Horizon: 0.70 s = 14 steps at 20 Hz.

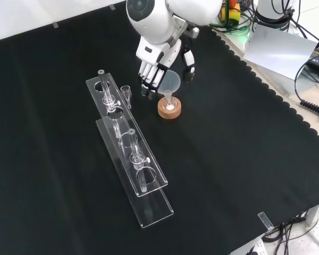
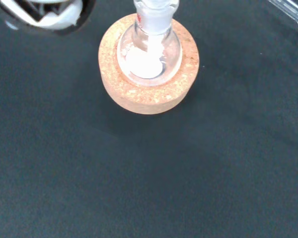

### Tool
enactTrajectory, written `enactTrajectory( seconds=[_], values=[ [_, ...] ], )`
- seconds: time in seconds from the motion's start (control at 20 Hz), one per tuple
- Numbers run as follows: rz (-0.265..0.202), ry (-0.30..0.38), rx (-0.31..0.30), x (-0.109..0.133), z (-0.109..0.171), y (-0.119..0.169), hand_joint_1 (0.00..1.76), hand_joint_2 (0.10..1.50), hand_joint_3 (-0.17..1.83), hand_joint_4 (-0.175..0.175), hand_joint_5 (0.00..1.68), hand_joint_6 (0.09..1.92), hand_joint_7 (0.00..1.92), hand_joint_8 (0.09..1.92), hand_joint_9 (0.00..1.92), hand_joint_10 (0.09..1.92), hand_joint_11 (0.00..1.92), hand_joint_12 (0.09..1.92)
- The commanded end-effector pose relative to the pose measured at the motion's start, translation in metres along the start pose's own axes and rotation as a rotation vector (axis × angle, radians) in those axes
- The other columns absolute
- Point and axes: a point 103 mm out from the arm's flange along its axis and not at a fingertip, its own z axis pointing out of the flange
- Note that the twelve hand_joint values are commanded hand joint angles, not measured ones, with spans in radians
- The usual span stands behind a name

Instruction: Remove the funnel from the round-bottom flask.

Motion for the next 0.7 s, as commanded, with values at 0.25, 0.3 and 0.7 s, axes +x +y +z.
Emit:
enactTrajectory(
  seconds=[0.25, 0.3, 0.7],
  values=[
    [-0.013, -0.089, 0.059, 0.007, -0.004, 0.009, 0.79, 0.58, 0.57, 0.034, 0.24, 0.09, 0.0, 0.41, 0.26, 0.79, 0.41, 1.46],
    [-0.014, -0.118, 0.056, 0.008, -0.005, 0.009, 0.79, 0.58, 0.57, 0.037, 0.28, 0.09, 0.0, 0.48, 0.3, 0.76, 0.42, 1.45],
    [0.028, -0.305, -0.022, 0.012, -0.015, 0.002, 0.88, 0.69, 0.59, 0.075, 0.92, 0.45, 0.55, 0.6, 0.87, 0.48, 0.58, 1.29]
  ],
)
